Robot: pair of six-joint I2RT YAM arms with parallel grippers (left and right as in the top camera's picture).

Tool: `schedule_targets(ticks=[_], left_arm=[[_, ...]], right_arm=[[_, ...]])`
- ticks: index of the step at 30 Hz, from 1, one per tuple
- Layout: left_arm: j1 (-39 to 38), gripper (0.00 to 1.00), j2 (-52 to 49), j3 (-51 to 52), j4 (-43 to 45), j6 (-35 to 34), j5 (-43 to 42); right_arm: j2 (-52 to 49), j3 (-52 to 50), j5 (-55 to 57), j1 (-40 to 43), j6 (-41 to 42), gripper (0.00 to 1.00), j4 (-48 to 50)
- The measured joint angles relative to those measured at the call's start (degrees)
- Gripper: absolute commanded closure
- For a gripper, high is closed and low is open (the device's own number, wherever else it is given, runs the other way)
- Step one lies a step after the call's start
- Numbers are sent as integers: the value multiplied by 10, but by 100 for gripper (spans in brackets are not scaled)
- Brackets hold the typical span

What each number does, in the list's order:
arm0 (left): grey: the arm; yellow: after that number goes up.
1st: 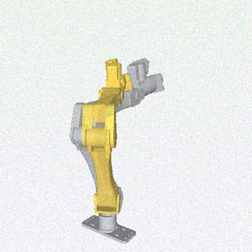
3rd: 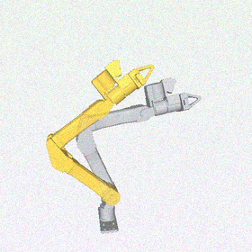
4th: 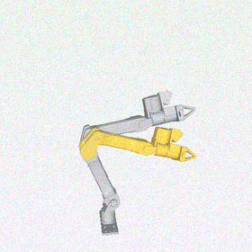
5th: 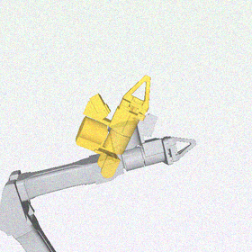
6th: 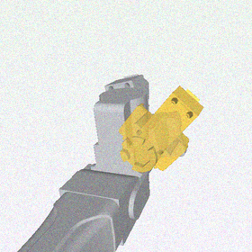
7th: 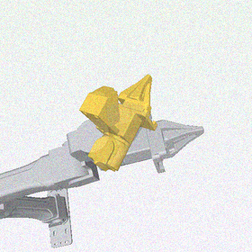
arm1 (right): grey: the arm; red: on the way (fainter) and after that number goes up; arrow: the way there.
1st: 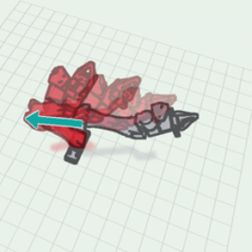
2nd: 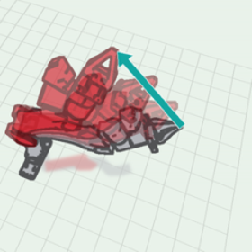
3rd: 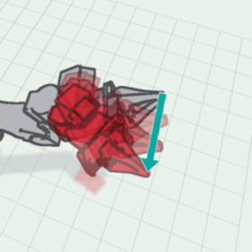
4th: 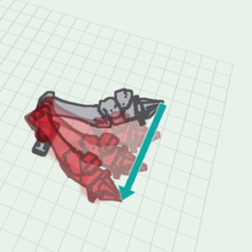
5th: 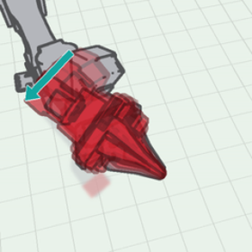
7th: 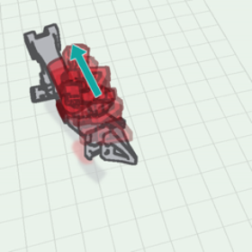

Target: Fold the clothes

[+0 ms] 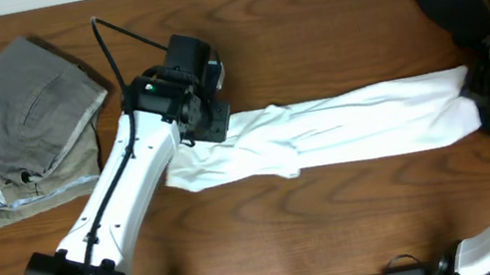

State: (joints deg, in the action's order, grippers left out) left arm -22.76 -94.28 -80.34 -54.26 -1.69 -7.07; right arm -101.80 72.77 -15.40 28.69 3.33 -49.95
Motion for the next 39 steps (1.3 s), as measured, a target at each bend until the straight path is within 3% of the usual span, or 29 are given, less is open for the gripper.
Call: schedule_targets(ticks=[5,10,26,31,39], left_arm=[[13,60,0,0,-3,0,0],[15,60,0,0,-6,0,0],[15,60,0,0,-9,-1,0],[15,60,0,0,-9,-1,0],[15,60,0,0,-9,-1,0]], right_arm=[[0,66,14,-20,-3,99,-93],[0,72,22,-92,-6,99,-135],[0,72,68,-364,29,99,-132],[-3,72,75,-400,42,98,-123],[-26,72,77,-428,54,89,-122]])
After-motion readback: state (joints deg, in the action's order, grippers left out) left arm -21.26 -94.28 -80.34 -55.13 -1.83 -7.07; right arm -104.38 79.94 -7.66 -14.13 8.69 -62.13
